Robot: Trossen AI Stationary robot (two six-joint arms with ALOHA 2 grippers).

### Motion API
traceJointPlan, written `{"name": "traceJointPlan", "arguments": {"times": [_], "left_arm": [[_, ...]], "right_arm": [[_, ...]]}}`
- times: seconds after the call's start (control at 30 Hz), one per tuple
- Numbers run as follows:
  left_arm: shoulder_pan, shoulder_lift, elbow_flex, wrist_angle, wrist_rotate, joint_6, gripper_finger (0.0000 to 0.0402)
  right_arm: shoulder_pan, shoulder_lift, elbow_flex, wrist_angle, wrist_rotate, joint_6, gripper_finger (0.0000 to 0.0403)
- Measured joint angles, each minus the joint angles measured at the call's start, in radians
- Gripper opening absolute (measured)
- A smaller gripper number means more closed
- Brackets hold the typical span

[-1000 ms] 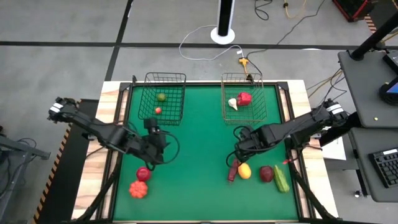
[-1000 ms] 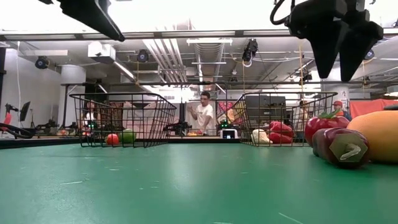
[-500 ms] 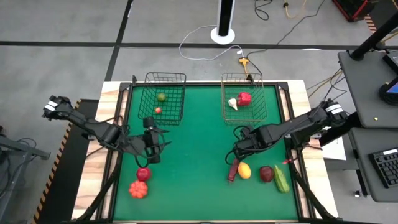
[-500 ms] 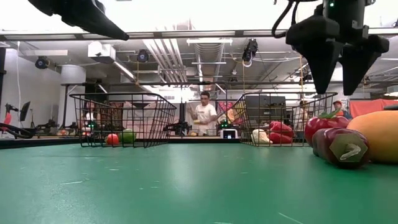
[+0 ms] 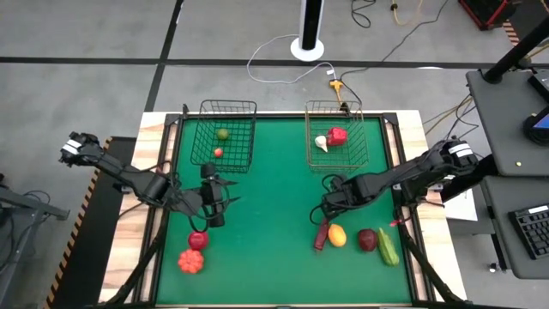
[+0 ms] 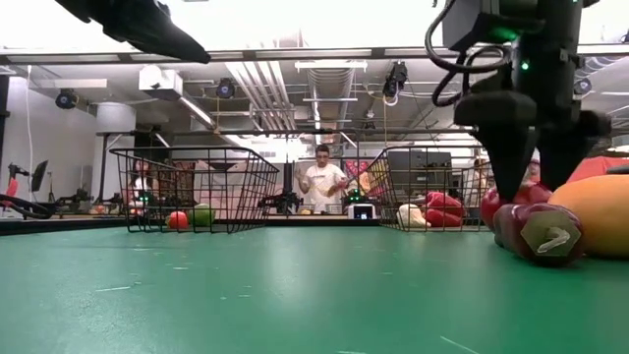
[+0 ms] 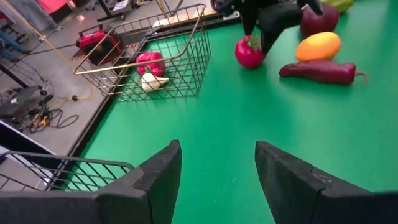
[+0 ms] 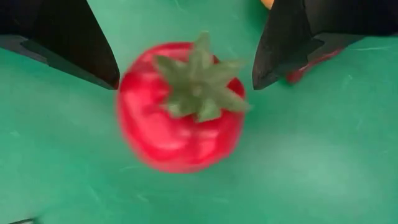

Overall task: Sort produce into baskets
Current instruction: Put the right tomato into the black wire basket

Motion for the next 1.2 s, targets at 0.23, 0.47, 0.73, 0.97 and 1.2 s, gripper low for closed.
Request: {"name": "traceJointPlan", "arguments": {"times": [0.23,0.47,0.73,0.97,1.2], "left_arm": [[0.0,0.014,-0.002,0.013,0.0,-0.021,0.0187],[0.0,0.03,-0.002,0.062,0.0,-0.045,0.0187],[0.0,0.066,-0.003,0.075,-0.002,-0.056,0.0187],[0.0,0.102,-0.003,0.09,-0.002,-0.058,0.0187],[0.0,0.127,-0.003,0.111,-0.002,-0.072,0.0187]], "right_arm": [[-0.005,0.004,-0.089,0.152,0.017,-0.035,0.0359],[-0.005,0.004,-0.114,0.163,0.086,-0.073,0.0359],[-0.005,0.004,-0.114,0.217,0.134,-0.164,0.0357],[-0.005,0.004,-0.118,0.216,0.145,-0.182,0.0323],[-0.004,0.002,-0.096,0.224,0.149,-0.214,0.0315]]}}
